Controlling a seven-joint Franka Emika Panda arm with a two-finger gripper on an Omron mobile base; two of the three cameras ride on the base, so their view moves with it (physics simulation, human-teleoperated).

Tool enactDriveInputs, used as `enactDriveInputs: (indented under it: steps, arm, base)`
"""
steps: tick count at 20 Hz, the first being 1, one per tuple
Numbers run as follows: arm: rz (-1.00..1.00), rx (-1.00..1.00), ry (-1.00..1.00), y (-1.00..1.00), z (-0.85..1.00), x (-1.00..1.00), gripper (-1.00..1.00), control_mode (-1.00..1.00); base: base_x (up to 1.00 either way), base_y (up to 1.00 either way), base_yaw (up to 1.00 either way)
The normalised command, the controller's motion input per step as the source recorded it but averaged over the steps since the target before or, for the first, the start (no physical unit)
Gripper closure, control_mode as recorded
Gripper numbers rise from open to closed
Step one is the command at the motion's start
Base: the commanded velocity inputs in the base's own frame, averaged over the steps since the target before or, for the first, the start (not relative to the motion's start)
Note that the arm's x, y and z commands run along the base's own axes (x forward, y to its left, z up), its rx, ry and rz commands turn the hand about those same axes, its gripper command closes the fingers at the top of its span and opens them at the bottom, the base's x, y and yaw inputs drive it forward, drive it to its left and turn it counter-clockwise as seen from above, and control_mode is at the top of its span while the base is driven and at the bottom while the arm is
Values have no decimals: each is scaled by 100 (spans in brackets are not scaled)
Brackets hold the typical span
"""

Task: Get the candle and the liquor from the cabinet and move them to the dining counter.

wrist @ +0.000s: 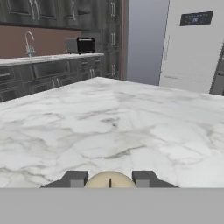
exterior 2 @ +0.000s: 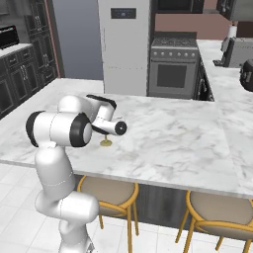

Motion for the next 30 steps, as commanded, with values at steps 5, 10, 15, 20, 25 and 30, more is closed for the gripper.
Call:
enactDriveInputs:
  steps: [5,10,15,20,25,30]
  arm:
    - [0,0,0,0,0,0,100,-100]
    - [0,0,0,0,0,0,-100,-100]
    - [0,0,0,0,0,0,-100,-100]
    - [0,0,0,0,0,0,-100,-100]
    - [0,0,0,0,2,0,-100,-100]
    - [1,0,0,0,27,0,-100,-100]
  base:
    - [0,0,0]
    - [0,0,0]
    - [0,0,0]
    - [0,0,0]
    - [0,0,0]
    - [0,0,0]
